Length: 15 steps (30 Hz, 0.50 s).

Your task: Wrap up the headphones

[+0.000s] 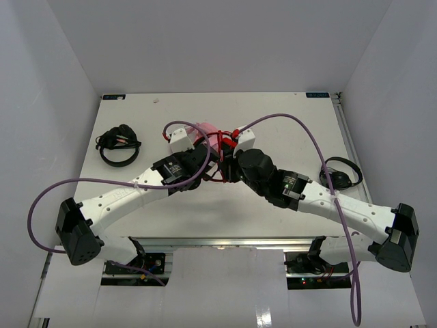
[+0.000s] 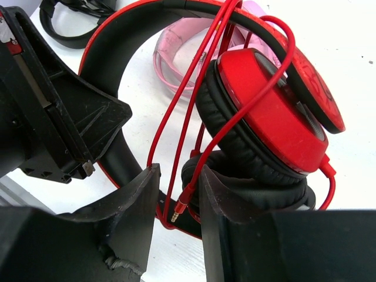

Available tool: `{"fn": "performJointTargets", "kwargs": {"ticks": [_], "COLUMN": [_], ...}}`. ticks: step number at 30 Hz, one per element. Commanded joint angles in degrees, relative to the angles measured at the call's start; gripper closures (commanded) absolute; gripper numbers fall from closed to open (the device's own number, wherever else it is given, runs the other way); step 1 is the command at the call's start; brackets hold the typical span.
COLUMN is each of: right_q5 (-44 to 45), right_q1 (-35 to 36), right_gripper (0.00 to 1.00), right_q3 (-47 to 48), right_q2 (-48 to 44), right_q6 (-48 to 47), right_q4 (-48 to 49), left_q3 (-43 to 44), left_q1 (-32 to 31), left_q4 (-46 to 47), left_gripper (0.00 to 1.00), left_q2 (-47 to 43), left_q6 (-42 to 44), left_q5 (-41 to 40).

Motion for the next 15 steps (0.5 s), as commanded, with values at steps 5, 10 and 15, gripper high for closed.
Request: {"fn": "performJointTargets", "kwargs": {"ticks": [5,10,15], "right_q5": [2.2,2.7,3.2], "right_q1": [1.1,1.4,2.2], "right_gripper": [0.6,0.58,0.58], "right_q3": [-0.2,-0.6,-0.8], "right_q2": [-2.9,-3.7,-5.2], "right_q6": [-0.8,-0.7,-0.9], "right_q4": [-2.2,-3.2,-3.2], "left_q3": [0.5,0.1,0.3], "left_q1": [-0.2,-0.2,-0.2], "left_q4": [5.1,5.1,5.0], "left_gripper": [1.0,1.0,1.0], "left_q2": [-5.1,-5.9,-6.0], "left_q6": [-2.6,-2.6,-2.5], "left_q5": [-2.7,-3.5,-3.7]}}
